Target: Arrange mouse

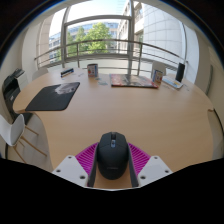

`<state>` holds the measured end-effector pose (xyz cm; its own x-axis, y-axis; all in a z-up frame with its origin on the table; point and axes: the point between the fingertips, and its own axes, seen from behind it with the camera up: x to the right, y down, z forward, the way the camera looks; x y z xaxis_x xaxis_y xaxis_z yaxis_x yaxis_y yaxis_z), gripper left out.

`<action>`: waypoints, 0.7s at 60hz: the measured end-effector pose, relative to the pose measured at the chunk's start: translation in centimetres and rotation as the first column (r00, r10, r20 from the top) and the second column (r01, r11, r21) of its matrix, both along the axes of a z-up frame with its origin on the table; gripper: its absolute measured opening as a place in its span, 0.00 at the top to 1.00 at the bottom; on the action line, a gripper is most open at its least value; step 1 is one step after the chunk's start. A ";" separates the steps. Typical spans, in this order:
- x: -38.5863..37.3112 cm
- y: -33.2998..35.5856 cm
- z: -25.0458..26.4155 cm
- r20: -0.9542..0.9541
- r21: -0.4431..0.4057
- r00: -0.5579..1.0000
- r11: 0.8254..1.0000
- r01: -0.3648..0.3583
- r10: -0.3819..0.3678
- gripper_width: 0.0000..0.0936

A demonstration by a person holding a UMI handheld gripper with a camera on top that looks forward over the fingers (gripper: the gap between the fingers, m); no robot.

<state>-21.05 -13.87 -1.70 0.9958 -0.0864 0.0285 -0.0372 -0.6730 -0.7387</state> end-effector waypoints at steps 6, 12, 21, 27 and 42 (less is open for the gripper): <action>0.1 -0.2 -0.1 0.012 -0.026 0.999 0.999 0.035 -0.035 0.54; 0.0 -0.4 0.3 0.030 -0.054 0.995 0.994 0.092 -0.090 0.58; 0.8 0.9 5.8 0.060 0.024 0.972 0.974 0.227 -0.228 0.60; 0.3 3.9 13.3 0.045 0.147 0.954 0.947 0.286 -0.296 0.60; -10.4 16.4 29.9 0.026 0.414 0.980 0.895 0.167 -0.195 0.60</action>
<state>-31.41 2.57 28.17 0.9589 -0.2832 0.0163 -0.0720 -0.2988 -0.9516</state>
